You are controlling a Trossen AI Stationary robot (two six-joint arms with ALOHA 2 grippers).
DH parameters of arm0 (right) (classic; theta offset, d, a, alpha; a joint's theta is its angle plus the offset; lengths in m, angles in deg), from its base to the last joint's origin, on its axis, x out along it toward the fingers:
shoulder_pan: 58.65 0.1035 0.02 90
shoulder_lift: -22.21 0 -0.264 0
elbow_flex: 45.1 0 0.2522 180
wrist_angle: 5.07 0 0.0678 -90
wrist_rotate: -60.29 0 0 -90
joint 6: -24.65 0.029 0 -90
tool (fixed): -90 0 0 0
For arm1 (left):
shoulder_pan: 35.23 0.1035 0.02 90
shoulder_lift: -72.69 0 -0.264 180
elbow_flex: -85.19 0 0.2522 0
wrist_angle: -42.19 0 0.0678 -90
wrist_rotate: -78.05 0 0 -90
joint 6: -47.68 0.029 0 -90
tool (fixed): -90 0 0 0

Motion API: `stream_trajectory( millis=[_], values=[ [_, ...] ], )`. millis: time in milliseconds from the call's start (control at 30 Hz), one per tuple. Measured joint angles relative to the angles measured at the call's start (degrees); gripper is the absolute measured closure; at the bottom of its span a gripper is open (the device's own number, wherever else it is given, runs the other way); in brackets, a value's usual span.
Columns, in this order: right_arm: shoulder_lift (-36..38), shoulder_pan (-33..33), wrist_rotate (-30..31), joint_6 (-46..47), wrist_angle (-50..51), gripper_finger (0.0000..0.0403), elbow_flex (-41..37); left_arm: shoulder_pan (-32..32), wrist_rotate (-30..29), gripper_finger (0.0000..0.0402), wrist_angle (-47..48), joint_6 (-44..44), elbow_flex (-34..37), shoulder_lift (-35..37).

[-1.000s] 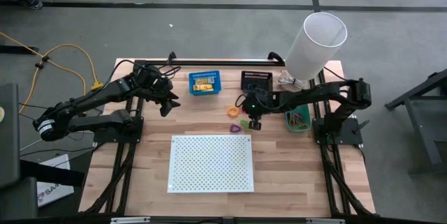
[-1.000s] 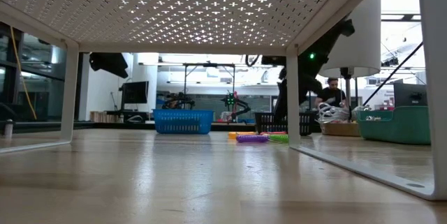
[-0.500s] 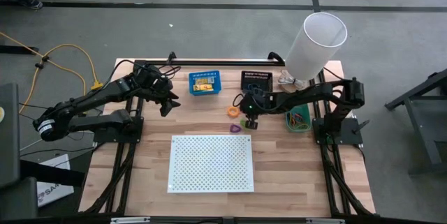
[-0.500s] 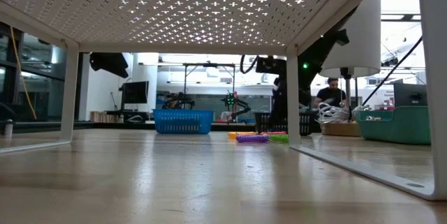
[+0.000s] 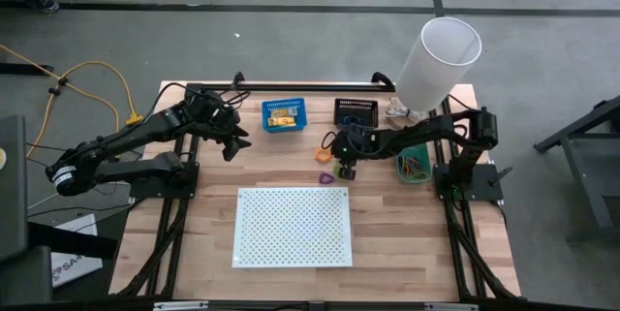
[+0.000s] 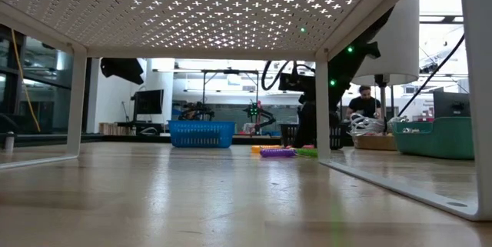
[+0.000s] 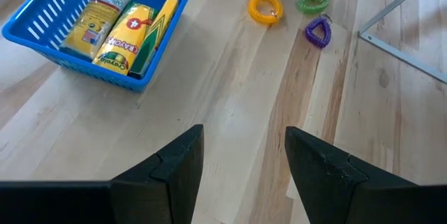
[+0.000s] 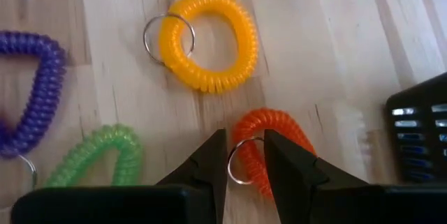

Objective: Pick & Place Office Desk Supplies
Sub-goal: Put the orange spring keychain into the black bin

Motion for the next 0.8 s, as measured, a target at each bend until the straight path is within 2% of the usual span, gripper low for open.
stream_trajectory(
  millis=[633,800],
  values=[
    [0.0,-1.52,-0.02,-0.04,-0.11,0.0319,0.0,-0.01,0.02,0.0206,0.02,0.0,0.0,0.0],
    [0.0,-1.5,0.32,-0.29,-0.1,0.0331,0.0,-0.01,0.0,0.0206,0.02,0.0,0.0,0.0]
  ],
)
